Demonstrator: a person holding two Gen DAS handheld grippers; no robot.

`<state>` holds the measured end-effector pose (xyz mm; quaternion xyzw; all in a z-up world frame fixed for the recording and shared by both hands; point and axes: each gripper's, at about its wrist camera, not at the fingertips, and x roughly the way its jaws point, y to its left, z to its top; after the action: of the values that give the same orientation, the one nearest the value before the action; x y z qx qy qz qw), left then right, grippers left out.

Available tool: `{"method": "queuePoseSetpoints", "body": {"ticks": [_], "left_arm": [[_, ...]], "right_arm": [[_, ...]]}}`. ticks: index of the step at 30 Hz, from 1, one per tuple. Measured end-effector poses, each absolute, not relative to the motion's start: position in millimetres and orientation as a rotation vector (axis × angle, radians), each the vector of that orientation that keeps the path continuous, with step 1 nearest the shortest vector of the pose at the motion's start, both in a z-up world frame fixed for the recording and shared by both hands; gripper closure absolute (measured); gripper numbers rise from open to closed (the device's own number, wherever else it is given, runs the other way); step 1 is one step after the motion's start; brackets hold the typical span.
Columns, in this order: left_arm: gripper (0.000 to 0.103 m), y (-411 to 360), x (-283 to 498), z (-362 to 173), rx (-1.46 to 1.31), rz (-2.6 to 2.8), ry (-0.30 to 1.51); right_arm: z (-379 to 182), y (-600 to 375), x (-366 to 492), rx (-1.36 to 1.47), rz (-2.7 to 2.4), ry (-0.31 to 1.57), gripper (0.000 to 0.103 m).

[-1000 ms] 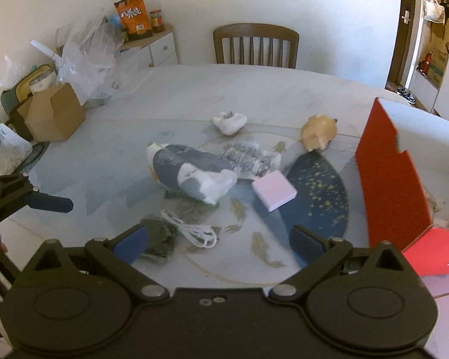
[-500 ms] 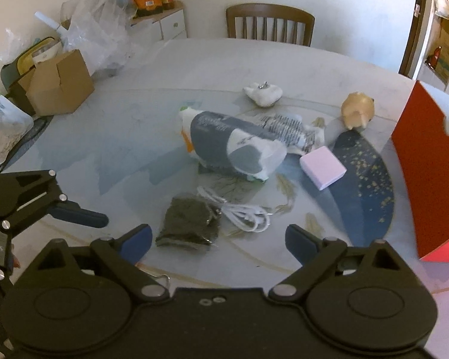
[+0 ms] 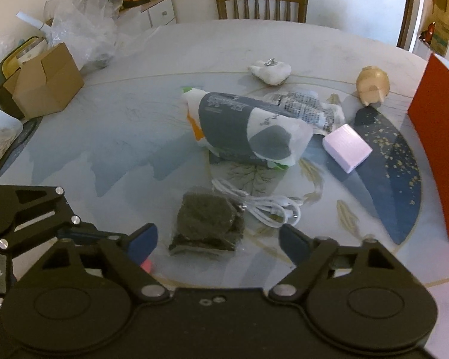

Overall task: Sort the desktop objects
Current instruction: 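Grasp the pink binder clip with the left tool while the right tool grasps the dark tea bag, then lift the pink binder clip and dark tea bag and carry both toward the shoebox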

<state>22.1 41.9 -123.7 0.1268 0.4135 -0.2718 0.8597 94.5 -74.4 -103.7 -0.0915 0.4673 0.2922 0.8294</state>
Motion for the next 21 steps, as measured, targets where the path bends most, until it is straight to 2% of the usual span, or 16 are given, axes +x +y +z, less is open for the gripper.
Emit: {"method": "queuePoseSetpoints", "body": {"ticks": [4,6,21], "left_arm": [[0.043,42,21,-123,0.27,-0.56,0.855],[0.044,41,21,-123,0.268,-0.558,0.853],[0.045,32,21,-124,0.263,-0.546,0.857]], "right_arm": [[-107,-71,94,-0.204,0.615,0.998,0.021],[-107,-71,94,-0.206,0.614,0.993,0.025],[-97,-83,93,-0.165,0.638,0.992,0.066]]}}
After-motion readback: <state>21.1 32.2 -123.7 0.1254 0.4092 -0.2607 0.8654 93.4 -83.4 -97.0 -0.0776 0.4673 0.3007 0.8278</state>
